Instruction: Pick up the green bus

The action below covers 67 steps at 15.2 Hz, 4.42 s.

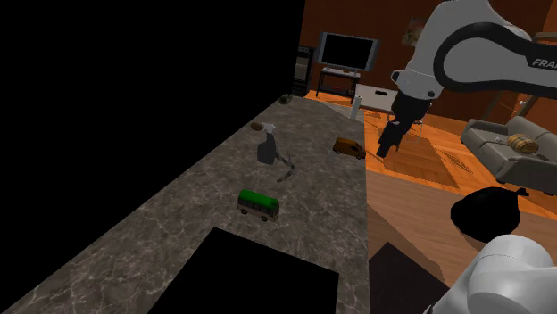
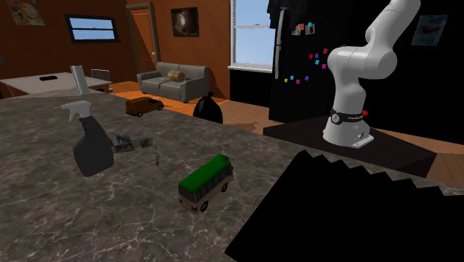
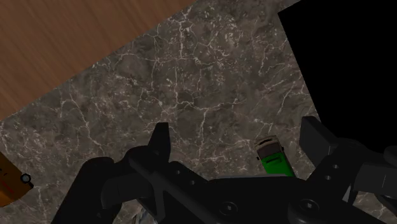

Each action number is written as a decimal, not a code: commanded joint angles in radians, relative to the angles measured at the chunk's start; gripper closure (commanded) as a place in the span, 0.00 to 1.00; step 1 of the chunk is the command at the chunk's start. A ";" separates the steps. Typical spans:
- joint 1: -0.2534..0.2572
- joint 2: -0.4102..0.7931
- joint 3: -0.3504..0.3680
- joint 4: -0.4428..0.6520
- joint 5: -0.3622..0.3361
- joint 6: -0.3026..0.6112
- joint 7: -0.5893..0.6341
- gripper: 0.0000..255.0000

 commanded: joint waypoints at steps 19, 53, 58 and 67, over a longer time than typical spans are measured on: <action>0.093 0.557 0.032 0.052 0.036 0.485 -0.027 0.00; 0.176 1.393 0.095 0.593 0.019 0.759 -0.058 1.00; 0.176 1.393 0.095 0.593 0.019 0.759 -0.058 1.00; 0.174 1.332 0.098 0.596 0.025 0.694 -0.064 1.00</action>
